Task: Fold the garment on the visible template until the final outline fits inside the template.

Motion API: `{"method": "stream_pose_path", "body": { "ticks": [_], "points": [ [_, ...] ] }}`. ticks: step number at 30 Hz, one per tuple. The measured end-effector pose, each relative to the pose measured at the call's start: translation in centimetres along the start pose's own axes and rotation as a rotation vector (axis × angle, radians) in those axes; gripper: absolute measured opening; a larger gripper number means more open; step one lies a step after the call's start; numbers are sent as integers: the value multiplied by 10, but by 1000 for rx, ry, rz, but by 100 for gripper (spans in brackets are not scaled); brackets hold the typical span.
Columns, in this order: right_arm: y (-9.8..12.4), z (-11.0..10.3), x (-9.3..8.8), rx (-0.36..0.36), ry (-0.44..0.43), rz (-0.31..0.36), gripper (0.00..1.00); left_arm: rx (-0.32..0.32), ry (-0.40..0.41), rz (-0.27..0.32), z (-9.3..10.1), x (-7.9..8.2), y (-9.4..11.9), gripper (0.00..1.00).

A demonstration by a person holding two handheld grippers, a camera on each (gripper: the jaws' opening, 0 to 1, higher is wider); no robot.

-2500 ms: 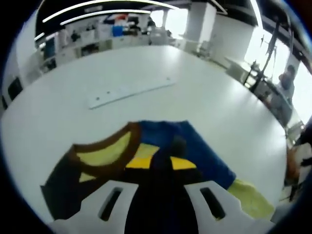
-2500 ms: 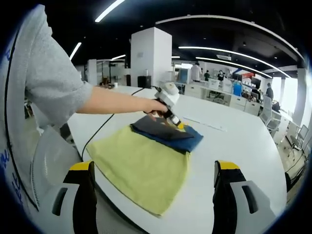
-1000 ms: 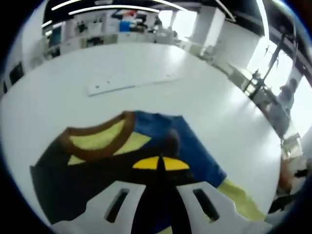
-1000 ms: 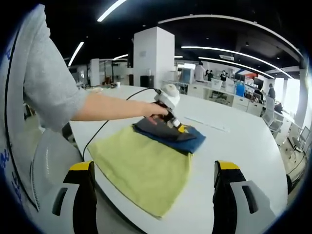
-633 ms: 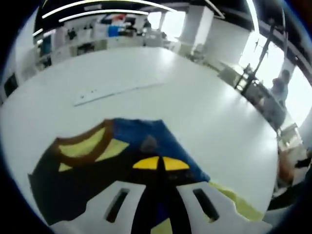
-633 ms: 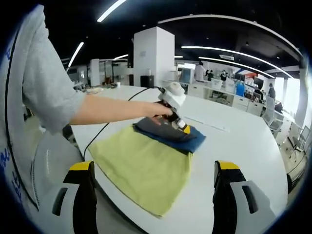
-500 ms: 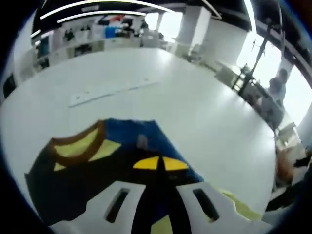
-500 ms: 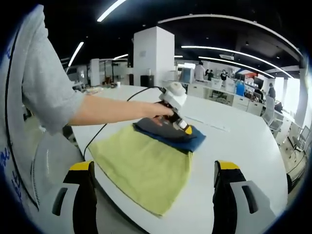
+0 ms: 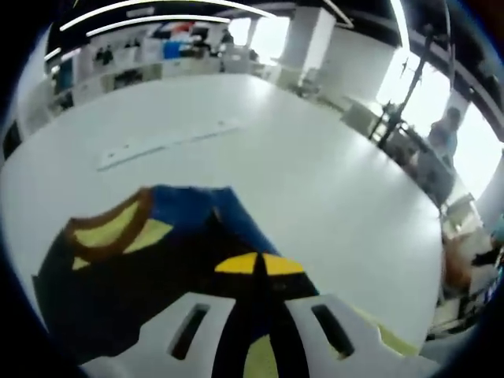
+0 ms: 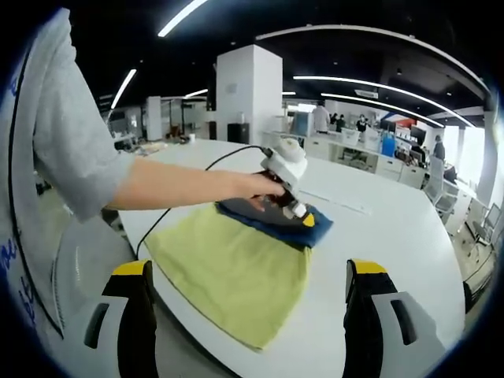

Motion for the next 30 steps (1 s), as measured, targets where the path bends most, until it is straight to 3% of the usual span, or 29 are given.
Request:
{"method": "stream_pose_path", "body": {
  "ticks": [21,30],
  "points": [
    [1,0,0,4,8,-5,100,-31,-32,-34,18,-7,0,0],
    [0,-4,2,24,22,4,100,-37,-61,11,28,-5,18,0]
  ]
}}
Point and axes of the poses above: the point that each gripper's makers call its tool centre point, and the gripper's own axes: y roughly backward along the fingers, z roughly to its right, x roughly out of its top, the point moved 8 cm from there along y, roughly backward along the fingers, and after that the axes turned 3 degrees about -x, right-handed, at the moved point
